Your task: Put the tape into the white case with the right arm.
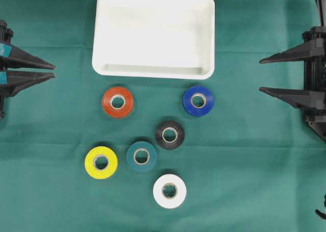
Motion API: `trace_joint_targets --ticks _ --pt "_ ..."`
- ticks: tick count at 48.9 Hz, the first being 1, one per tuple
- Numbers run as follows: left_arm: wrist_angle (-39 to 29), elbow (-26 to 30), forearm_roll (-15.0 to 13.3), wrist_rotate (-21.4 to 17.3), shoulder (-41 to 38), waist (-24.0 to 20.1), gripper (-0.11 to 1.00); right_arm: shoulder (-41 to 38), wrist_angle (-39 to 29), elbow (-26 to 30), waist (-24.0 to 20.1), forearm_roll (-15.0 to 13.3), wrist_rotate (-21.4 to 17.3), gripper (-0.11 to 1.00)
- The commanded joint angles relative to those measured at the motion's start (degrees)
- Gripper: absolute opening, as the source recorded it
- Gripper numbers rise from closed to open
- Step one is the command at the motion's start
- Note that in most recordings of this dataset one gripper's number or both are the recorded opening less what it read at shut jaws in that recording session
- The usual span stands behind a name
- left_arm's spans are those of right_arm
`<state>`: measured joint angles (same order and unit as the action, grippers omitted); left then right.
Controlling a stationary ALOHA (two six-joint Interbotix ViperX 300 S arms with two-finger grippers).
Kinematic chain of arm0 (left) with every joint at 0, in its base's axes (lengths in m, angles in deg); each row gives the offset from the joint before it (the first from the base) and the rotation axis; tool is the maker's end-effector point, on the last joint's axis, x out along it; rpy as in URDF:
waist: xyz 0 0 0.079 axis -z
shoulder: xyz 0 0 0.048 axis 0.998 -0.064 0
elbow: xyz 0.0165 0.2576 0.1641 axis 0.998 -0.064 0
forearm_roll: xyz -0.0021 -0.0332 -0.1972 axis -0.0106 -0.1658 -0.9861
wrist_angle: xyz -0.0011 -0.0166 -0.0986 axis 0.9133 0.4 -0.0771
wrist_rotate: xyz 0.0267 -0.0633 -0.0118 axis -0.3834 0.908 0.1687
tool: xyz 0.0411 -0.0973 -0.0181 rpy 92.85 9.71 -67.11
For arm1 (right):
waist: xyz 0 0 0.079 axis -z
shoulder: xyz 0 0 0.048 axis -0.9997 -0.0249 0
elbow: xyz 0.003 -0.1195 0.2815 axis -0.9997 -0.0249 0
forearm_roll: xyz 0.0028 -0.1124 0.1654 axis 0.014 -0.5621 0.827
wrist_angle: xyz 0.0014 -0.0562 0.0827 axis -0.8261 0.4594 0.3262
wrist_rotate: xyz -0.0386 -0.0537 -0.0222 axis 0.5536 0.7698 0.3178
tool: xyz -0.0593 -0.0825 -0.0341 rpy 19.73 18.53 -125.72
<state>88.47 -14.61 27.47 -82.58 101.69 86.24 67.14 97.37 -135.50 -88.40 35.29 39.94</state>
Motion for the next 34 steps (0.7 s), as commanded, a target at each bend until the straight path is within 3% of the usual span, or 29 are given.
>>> trace_joint_targets --ticks 1,3,8,13,25,34 --pt "-0.09 -0.88 -1.05 -0.44 0.70 0.53 0.24 -0.44 0.26 0.09 -0.09 0.26 -0.70 0.24" --pt "-0.35 -1.67 -1.05 -0.53 1.41 0.53 0.22 -0.35 -0.09 -0.35 0.00 0.26 -0.79 0.22" --pt "-0.88 -3.96 -1.05 -0.26 4.83 0.70 0.02 0.35 -1.23 -1.41 0.00 0.09 -1.49 0.02" --pt "-1.93 -6.33 -1.05 -0.53 8.61 1.05 0.01 1.32 -2.90 -1.93 -0.09 0.00 -1.76 -0.08" --pt "-6.94 -13.36 -1.05 -0.26 17.31 1.05 0.01 1.49 -4.48 -2.64 -0.09 -0.18 -1.76 -0.10" --pt "-11.95 -15.29 -1.05 0.26 21.18 1.05 0.01 1.23 -4.31 -3.25 -0.09 -0.18 -1.93 -0.09"
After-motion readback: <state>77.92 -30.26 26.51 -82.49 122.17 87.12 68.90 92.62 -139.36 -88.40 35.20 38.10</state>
